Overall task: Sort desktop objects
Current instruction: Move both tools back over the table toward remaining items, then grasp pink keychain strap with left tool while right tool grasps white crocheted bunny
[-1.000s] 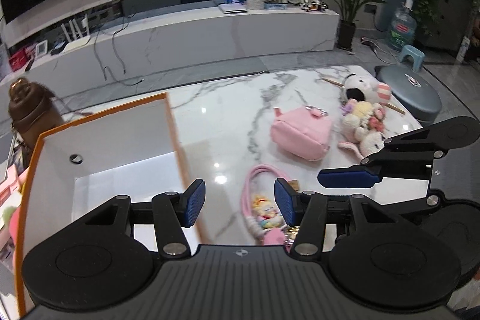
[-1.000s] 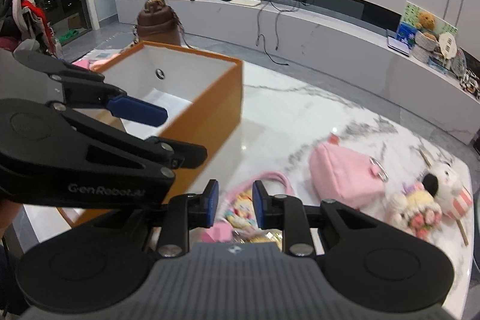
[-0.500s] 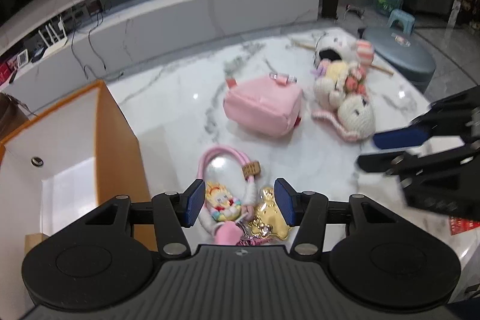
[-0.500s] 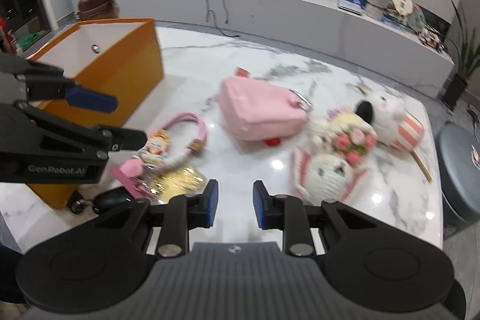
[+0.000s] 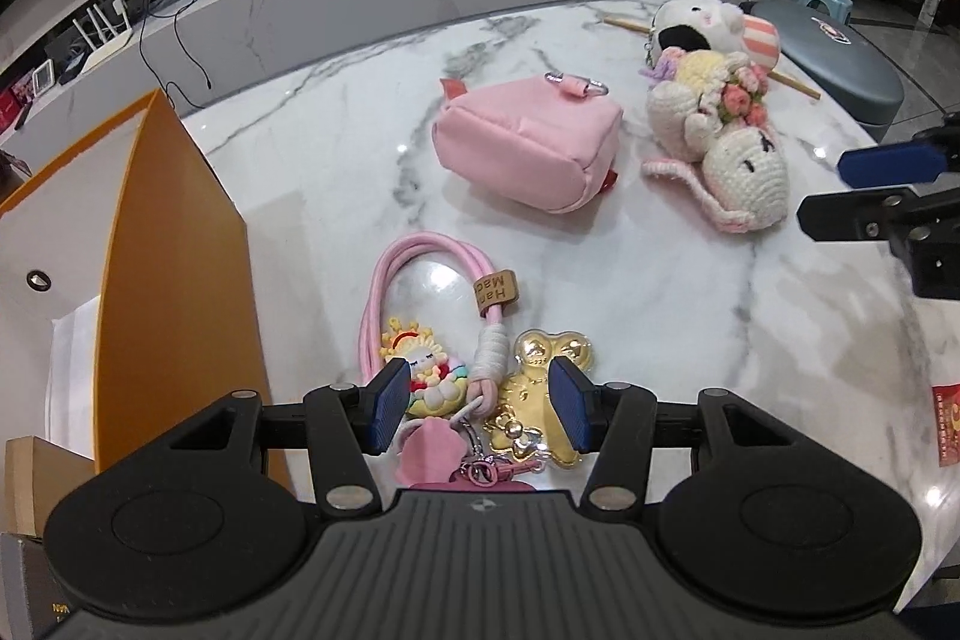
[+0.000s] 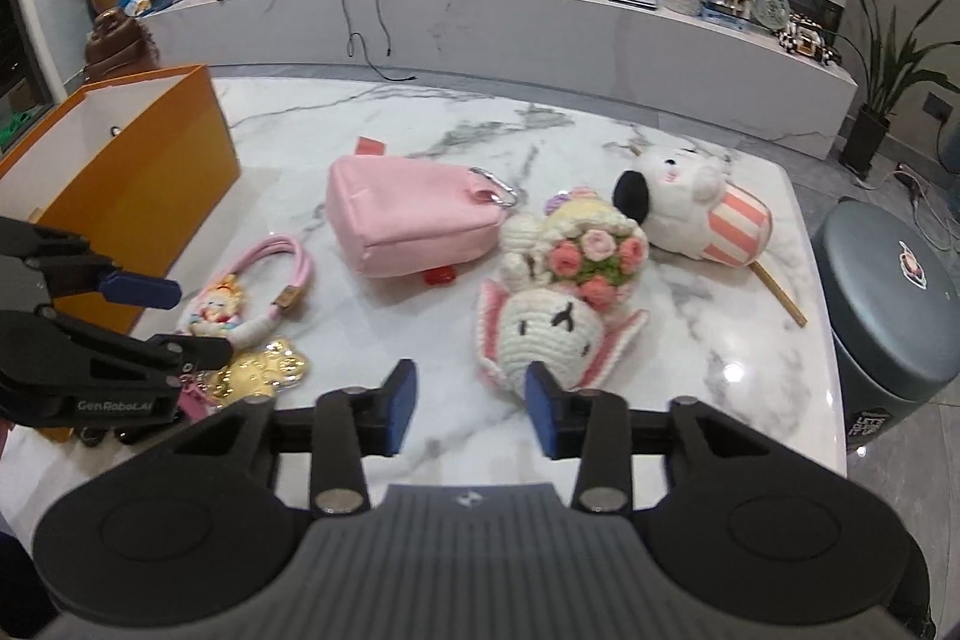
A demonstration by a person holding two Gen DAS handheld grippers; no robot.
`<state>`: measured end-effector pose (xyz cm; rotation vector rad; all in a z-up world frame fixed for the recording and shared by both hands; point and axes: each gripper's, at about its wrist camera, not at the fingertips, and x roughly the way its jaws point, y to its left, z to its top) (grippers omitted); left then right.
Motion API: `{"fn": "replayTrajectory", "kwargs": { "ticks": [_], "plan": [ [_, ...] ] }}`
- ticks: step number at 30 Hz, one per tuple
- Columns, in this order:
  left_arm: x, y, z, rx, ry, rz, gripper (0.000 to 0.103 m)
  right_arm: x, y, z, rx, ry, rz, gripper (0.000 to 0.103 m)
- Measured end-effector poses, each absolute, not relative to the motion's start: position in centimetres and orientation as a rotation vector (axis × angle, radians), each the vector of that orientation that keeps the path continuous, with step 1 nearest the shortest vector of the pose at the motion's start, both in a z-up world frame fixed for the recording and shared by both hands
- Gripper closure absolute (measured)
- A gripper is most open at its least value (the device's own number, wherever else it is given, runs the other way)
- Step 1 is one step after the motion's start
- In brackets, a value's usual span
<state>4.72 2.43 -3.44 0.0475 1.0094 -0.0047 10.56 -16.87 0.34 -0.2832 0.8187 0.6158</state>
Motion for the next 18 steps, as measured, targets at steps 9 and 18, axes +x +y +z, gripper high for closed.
{"fn": "replayTrajectory", "kwargs": {
  "ticks": [9,18],
  "plan": [
    [5.6,2.4,-5.0,0.029,1.046,-0.016,0.043,12.3,-17.1,0.0,-0.251,0.807,0.567,0.046],
    [6.7,2.2,-5.2,-0.018,1.019,-0.045,0.04,13.9,-17.4,-0.5,-0.208,0.788,0.493,0.041]
  ]
}}
